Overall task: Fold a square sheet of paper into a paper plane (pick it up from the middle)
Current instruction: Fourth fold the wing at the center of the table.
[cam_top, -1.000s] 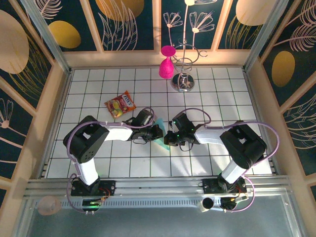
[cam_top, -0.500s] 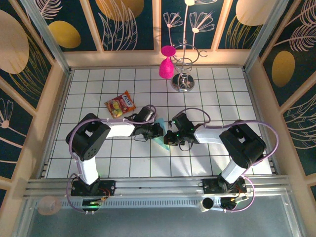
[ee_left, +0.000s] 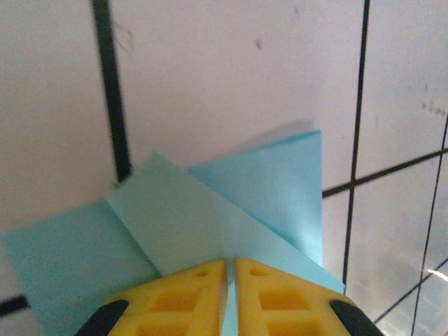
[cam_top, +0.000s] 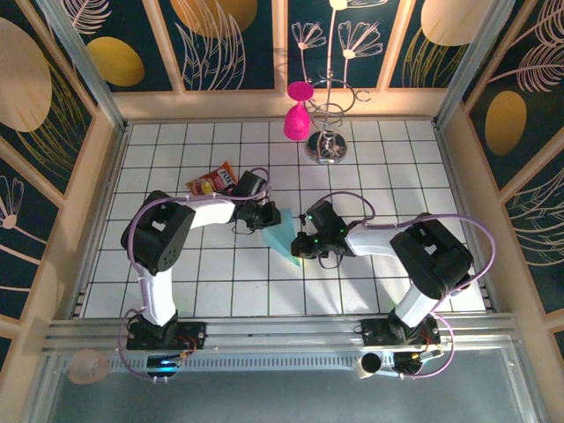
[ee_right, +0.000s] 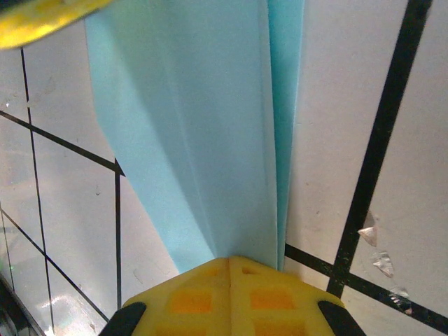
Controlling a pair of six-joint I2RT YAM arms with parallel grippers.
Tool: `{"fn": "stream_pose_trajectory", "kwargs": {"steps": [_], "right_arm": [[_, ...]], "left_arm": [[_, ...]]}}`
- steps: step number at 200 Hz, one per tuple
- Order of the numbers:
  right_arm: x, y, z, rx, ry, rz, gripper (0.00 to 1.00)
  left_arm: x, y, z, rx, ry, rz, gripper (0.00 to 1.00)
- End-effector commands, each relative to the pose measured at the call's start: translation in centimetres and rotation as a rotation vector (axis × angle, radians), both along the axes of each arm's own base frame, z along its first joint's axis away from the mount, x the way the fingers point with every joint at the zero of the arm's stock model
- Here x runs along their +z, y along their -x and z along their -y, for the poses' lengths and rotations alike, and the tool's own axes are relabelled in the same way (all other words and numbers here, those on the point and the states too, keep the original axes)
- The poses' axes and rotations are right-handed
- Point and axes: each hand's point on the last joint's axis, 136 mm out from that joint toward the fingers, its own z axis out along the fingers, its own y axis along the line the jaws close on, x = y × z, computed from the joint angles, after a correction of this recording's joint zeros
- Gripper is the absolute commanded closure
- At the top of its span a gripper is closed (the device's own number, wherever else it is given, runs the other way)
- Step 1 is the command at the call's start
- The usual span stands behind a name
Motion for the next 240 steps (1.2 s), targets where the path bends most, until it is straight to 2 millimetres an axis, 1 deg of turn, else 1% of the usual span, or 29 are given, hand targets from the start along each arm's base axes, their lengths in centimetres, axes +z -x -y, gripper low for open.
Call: {"fn": "stream_pose_trajectory", "kwargs": {"steps": [1,20,42,54,64,75,85,93,103,118,123,147,158,168,191,215,229,240], "right_arm": [[-7.4,6.5,8.5,-0.019,0.385,-0.238,1.0],[-7.5,6.5,8.6,-0.019,0.387,-0.239,1.0],[-7.4,6.4,8.6,-0.024,0.388,-0.233,1.0],[-7.3,6.4,8.6,-0.026,0.385,-0.228,1.0],[-7.1,6.2,8.4,-0.027,0.377,-0.223,1.0],[-6.7,5.8,7.9,-0.03,0.359,-0.215,1.0],[-6.2,5.4,7.3,-0.031,0.334,-0.203,1.0],[-5.7,5.0,6.7,-0.032,0.307,-0.191,1.0],[-5.2,4.6,6.1,-0.029,0.279,-0.179,1.0],[-4.6,4.2,5.4,-0.026,0.248,-0.169,1.0],[-4.4,4.1,5.2,-0.024,0.241,-0.165,1.0],[-3.9,3.7,4.7,-0.016,0.218,-0.155,1.0],[-3.7,3.5,4.6,-0.017,0.209,-0.151,1.0],[-3.6,3.4,4.5,-0.017,0.199,-0.152,1.0],[-3.3,3.3,4.1,-0.014,0.176,-0.15,1.0],[-2.4,3.1,3.4,0.001,0.132,-0.135,1.0],[-1.2,2.6,2.5,0.013,0.081,-0.107,1.0],[0.3,1.8,1.6,0.018,0.032,-0.07,1.0]], "left_arm": [[-2.3,-4.5,-6.1,0.139,-0.204,0.081,0.87],[-1.9,-6.1,-6.9,0.157,-0.218,0.103,0.87],[-1.5,-7.2,-6.8,0.144,-0.223,0.121,0.87],[-0.9,-7.6,-6.6,0.136,-0.221,0.134,0.87],[0.2,-7.8,-6.1,0.124,-0.193,0.151,0.87],[1.8,-7.6,-5.5,0.119,-0.148,0.172,0.87],[3.9,-7.4,-5.1,0.122,-0.103,0.205,0.86],[5.0,-6.9,-5.0,0.131,-0.077,0.218,0.86],[6.4,-6.1,-4.4,0.13,-0.032,0.237,0.86],[7.0,-4.1,-3.0,0.113,0.031,0.227,0.85],[7.0,-3.5,-2.5,0.105,0.045,0.22,0.86],[5.3,-0.5,0.1,0.045,0.067,0.16,0.85],[4.5,0.4,1.1,0.022,0.073,0.137,0.86],[3.7,0.8,1.4,0.016,0.071,0.118,0.86],[2.0,1.2,1.7,0.009,0.055,0.081,0.87],[0.3,0.9,0.9,0.032,-0.018,0.047,0.88],[-0.6,0.9,0.3,0.05,-0.064,0.028,0.89],[-1.4,1.1,-0.3,0.064,-0.097,0.01,0.9]]}}
